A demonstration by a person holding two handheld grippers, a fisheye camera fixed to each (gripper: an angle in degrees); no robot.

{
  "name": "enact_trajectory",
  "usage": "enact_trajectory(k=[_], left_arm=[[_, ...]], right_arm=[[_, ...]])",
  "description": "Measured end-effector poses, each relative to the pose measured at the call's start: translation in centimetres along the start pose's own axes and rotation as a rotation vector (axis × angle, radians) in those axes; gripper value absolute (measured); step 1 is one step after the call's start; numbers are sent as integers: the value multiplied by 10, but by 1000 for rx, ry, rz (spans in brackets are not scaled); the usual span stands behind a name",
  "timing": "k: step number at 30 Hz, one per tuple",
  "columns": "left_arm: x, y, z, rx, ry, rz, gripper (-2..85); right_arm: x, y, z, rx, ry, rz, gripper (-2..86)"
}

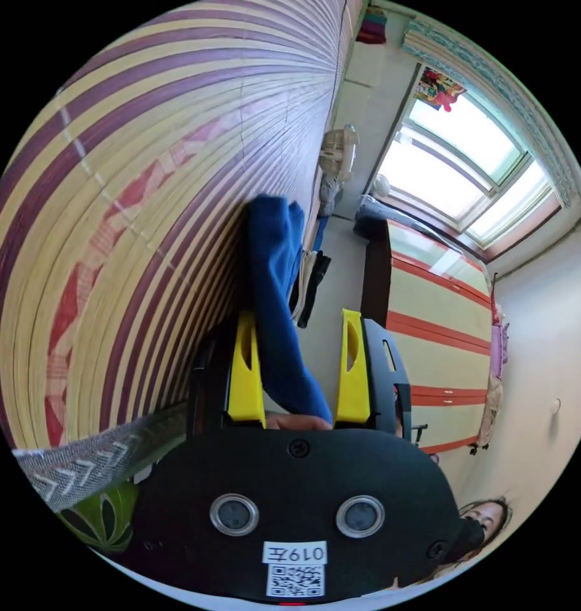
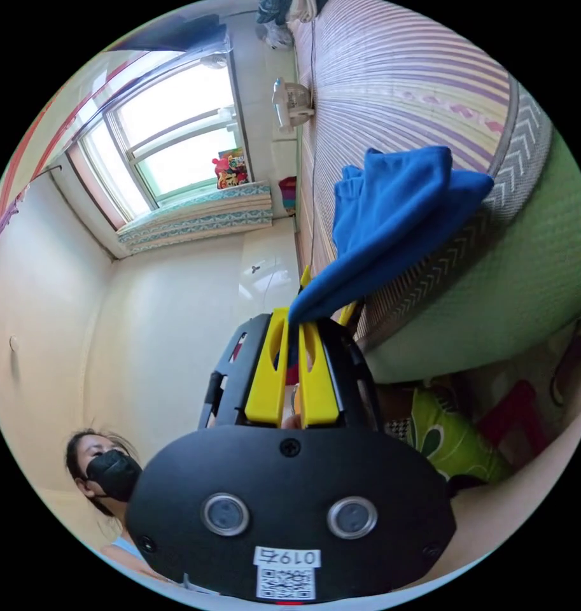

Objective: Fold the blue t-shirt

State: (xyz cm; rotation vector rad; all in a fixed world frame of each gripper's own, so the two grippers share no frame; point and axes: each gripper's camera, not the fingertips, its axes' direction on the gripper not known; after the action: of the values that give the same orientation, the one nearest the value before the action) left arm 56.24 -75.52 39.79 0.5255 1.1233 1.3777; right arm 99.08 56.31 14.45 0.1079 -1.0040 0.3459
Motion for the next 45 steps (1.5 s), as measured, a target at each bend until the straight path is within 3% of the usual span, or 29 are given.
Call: enact_trajectory(k=[4,8,13,21,27,35,42,45], left_arm=[[28,-10,-2,13,-119,21,142],[45,-15,-1,-70,-289,4,46],[77,-12,-18,-63,-216,64,27],[200,-16,-115,-18,-107,249,23],[287,-12,-266,118,-119,365,23],[362,-42,-494,370,-353,391,23],[426,-152,-613,513,-428,448,23],[459,-208,-651,574,-393,552,22]], right_arm=[[-13,4,-3,-37,72,-57,-2],[-24,4,8,-57,175,-112,-2],[-23,8,34,-46,186,-110,-2],[-74,11,145,-182,233,-329,-2],[-103,9,300,-401,186,-438,-2],[-88,-7,603,-758,150,-475,-1],[-79,-62,839,-849,103,-524,-1],[-95,-83,921,-802,68,-685,0]])
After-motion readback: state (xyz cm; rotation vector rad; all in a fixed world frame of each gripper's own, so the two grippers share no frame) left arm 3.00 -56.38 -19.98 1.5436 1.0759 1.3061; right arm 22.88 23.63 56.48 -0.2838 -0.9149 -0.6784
